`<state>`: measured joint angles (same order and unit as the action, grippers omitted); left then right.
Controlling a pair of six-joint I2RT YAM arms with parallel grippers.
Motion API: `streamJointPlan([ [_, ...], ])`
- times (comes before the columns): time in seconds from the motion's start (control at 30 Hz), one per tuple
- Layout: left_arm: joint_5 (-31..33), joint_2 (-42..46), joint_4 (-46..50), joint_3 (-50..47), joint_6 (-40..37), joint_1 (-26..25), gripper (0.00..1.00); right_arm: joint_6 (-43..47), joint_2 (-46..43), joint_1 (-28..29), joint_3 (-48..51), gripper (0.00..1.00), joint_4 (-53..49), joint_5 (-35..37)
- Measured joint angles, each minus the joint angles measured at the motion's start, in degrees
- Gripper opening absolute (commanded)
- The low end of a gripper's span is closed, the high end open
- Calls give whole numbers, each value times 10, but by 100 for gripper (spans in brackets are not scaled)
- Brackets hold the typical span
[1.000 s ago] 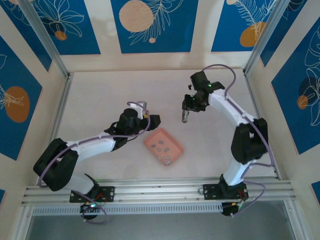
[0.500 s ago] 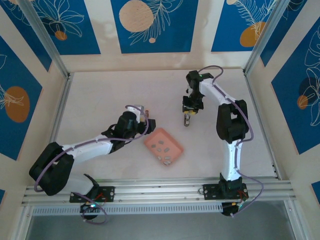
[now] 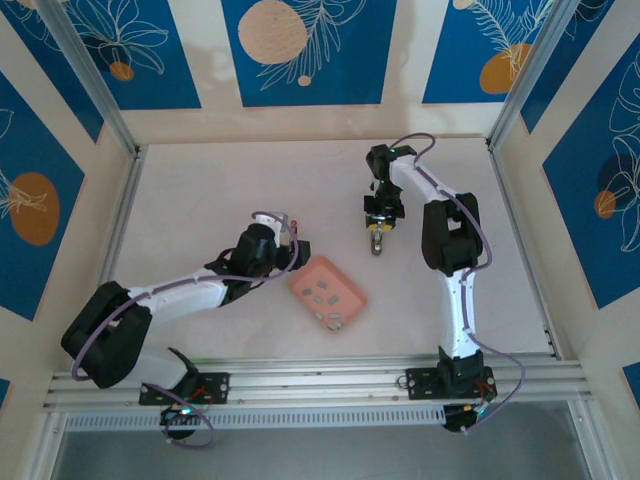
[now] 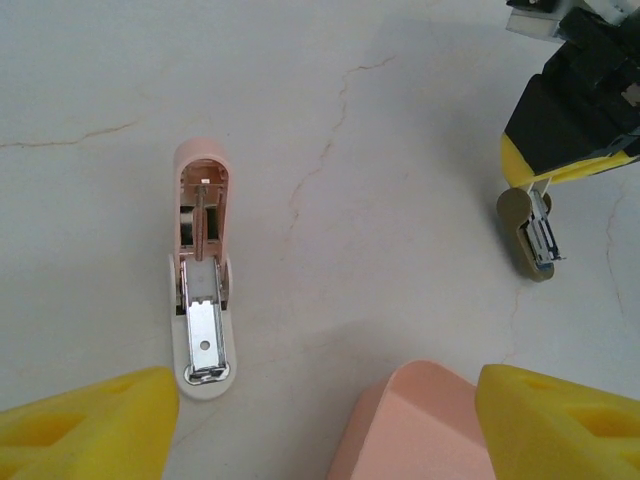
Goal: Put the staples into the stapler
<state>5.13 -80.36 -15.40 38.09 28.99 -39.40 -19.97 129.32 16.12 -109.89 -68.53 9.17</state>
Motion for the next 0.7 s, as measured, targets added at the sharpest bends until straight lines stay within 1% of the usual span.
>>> streamJointPlan([
  [0.37, 6, 0, 5, 2, -7, 2, 77, 4, 22, -12, -36, 20, -1, 0],
  [0.47, 12, 0, 18, 7, -7, 2, 77, 5, 23, -13, -49, 23, -2, -1],
  [0.53, 16, 0, 24, 10, -11, 2, 77, 7, 23, -13, -51, 28, 0, -2],
  [0.63, 22, 0, 28, 11, -11, 3, 77, 9, 27, -13, -51, 41, -1, -4],
  [0.7, 26, 0, 29, 11, -12, 4, 77, 13, 29, -13, -51, 46, 0, -4],
])
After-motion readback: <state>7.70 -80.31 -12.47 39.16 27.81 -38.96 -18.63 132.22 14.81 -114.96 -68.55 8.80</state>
